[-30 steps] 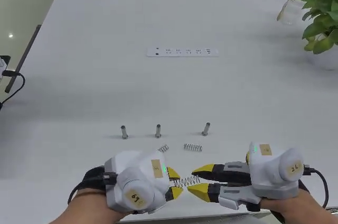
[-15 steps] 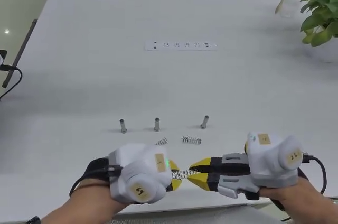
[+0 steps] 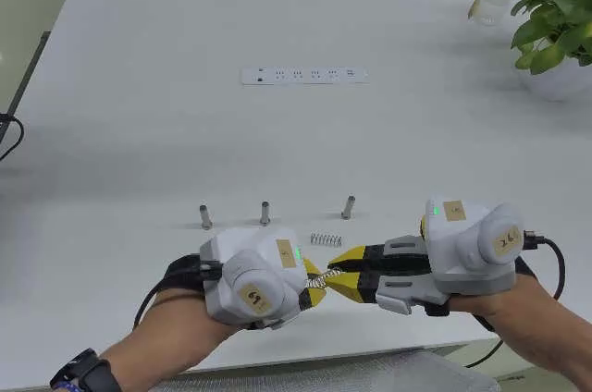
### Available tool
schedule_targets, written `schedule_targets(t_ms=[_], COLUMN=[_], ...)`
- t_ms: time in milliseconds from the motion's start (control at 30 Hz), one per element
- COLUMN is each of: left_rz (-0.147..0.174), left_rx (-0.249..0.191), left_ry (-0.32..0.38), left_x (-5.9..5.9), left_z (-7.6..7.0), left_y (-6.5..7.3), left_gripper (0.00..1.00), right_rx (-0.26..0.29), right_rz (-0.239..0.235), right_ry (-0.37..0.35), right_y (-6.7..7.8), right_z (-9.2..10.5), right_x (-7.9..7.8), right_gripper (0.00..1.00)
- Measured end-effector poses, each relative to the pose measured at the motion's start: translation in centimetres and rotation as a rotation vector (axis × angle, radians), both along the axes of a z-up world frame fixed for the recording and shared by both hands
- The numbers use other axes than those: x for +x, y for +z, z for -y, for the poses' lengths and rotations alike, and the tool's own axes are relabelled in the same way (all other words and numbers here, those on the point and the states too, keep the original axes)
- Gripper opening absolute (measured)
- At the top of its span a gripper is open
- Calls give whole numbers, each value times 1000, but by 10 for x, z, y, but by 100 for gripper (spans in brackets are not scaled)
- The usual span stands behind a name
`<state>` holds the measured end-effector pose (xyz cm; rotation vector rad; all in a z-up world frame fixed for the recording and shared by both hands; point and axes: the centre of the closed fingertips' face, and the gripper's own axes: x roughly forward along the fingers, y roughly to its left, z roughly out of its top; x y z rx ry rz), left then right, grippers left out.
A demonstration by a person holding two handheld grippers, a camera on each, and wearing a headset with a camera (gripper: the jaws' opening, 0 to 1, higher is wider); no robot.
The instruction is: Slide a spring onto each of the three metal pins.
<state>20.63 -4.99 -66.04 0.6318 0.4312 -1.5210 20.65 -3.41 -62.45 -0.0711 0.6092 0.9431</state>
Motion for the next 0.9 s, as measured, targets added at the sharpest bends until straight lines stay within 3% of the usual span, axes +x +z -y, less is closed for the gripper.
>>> schedule_targets(t_ms=[100,200,333,667,900], left_rz=[-6,-3,3,50,54], left_rx=[-18,-24,-27,-9,-3], left_ry=[12,16,15,-34,-53], left_x=[4,6,8,7,5], left_z=[3,4,4,3,3], left_y=[4,6,8,12,12], left_gripper=[2,2,2,2,2], right_rx=[-21,-92,-139,-259,-337], right_rz=[6,16,18,54,71], right_ry=[8,43,91,241,339], right_y=[2,-3,-4,-6,-9], right_z=[6,12,11,7,4], right_x=[2,1,-1,1,0], right_gripper=[9,11,18,20,19])
